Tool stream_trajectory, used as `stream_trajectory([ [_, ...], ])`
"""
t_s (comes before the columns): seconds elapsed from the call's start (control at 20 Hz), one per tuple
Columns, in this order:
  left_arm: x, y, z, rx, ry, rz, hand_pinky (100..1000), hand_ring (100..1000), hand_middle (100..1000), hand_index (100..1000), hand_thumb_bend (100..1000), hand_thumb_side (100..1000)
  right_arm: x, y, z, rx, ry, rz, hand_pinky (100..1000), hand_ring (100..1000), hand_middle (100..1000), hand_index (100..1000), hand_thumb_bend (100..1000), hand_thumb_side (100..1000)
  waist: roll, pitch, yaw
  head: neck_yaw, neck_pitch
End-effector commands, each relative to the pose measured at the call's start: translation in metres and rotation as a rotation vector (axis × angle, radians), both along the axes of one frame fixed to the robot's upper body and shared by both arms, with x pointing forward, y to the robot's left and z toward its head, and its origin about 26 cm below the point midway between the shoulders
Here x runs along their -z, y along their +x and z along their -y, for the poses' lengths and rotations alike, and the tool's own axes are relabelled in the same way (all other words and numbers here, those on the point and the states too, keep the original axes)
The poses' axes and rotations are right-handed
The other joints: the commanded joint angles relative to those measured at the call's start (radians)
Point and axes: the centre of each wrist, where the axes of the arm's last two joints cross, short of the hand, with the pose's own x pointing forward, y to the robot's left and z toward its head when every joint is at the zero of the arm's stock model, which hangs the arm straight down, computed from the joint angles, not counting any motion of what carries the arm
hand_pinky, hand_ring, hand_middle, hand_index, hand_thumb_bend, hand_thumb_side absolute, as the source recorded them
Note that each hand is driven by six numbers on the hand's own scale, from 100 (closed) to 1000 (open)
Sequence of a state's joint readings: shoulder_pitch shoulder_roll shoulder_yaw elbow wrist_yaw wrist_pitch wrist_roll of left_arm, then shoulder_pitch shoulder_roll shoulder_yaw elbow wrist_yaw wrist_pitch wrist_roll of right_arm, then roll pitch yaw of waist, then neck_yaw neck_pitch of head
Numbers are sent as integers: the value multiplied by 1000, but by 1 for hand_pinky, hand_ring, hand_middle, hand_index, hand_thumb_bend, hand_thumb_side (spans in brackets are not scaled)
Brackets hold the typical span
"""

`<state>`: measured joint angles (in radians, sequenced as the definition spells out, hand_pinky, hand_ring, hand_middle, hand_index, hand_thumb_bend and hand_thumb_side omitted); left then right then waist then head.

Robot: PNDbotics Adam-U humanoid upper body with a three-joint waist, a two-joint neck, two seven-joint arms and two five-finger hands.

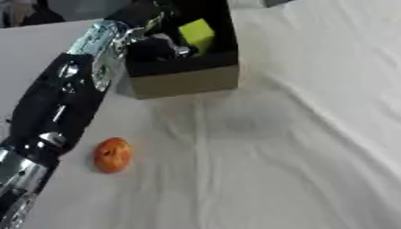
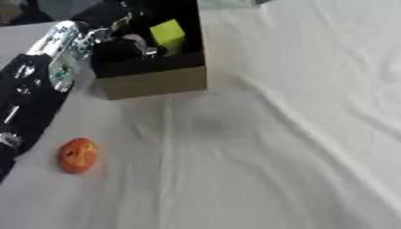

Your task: Pick up objects on the table and place them in the box.

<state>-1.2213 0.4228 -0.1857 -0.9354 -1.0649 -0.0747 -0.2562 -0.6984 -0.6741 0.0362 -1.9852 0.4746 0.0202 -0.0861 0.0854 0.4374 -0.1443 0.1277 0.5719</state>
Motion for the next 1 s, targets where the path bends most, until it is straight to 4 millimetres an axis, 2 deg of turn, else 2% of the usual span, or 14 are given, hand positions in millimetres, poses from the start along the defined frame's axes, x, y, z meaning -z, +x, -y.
stream_trajectory([
  [0.05,-20,-6,-3,-9,-21,81,809,894,878,915,568,862,-7,-5,3,8,-1,26,859,865,690,807,100,963,-8,-36,2,-4,12],
  [0.3,-30,-13,3,46,-75,99,759,859,850,890,412,895,-2,-5,7,28,8,9,859,865,691,806,100,960,-12,-56,21,-18,36],
  [0.55,-44,-25,10,118,-115,115,756,851,842,882,344,877,2,-4,9,40,13,-9,859,866,691,807,100,960,-18,-81,41,-30,58],
  [0.75,-46,-35,9,153,-92,98,766,850,837,874,332,851,6,-4,13,57,11,-23,859,865,692,808,100,959,-21,-106,70,-51,87],
  [1.0,-34,-49,-2,212,-12,74,778,858,838,873,341,838,10,-4,17,77,7,-36,858,865,693,809,100,958,-24,-130,112,-79,121],
])
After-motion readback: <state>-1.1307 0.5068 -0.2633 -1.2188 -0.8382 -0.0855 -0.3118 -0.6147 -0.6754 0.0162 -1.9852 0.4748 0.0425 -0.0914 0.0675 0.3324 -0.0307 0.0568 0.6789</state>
